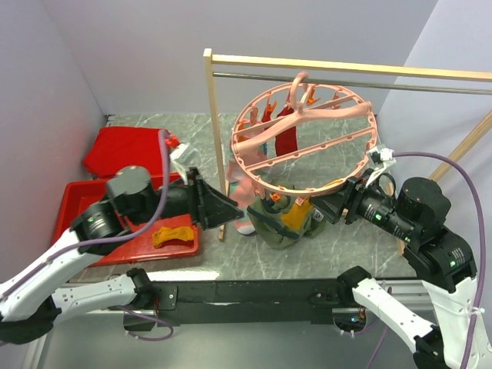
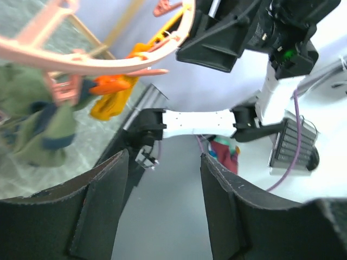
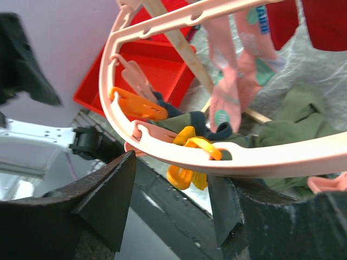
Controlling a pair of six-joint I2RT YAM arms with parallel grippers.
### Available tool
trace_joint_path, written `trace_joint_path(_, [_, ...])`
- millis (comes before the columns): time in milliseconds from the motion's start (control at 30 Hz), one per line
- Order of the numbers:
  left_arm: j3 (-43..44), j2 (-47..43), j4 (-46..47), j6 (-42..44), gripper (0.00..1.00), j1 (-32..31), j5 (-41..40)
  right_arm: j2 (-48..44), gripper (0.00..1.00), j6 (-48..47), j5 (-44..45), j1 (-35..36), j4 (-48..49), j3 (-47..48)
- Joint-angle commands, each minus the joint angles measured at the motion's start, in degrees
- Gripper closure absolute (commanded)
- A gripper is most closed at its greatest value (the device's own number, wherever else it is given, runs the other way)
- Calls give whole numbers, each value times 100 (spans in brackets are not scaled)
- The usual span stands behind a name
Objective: Remove the socks clipped to the hanger
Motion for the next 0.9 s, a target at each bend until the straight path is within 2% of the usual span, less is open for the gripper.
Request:
trace_joint_path(0, [-6,501,693,11,40,-537,162,114,41,418,-281,28,460,35])
trace_joint_path(67, [116,738,711,169,46,-802,-407,123,42,646,-343,28,477,35])
trace_joint_path(133, [178,966,676,309,46,-1145,-778,149,44,770,-404,28,495,44])
trace_joint_path(233, [144,1178,702,459,33,-1681,-1849,184,45,911,-510,28,504,70])
trace_joint_path(267, [100,1231,711,459,21,-1813,-2400,193,46,972,-510,28,495,96])
trace_joint_path(433, [310,1801,360,802,6,-2306,-3679,246,46,1060,-624,28,433,228])
trace_joint_path(633, [697,2478,-157,733,7,-2465,-4644,185,47,1236,-747,28,591,114])
trace_joint_path(867, [671,2558,-19,740,13,-2465,-4858,141,47,1324,-818,28,697,0])
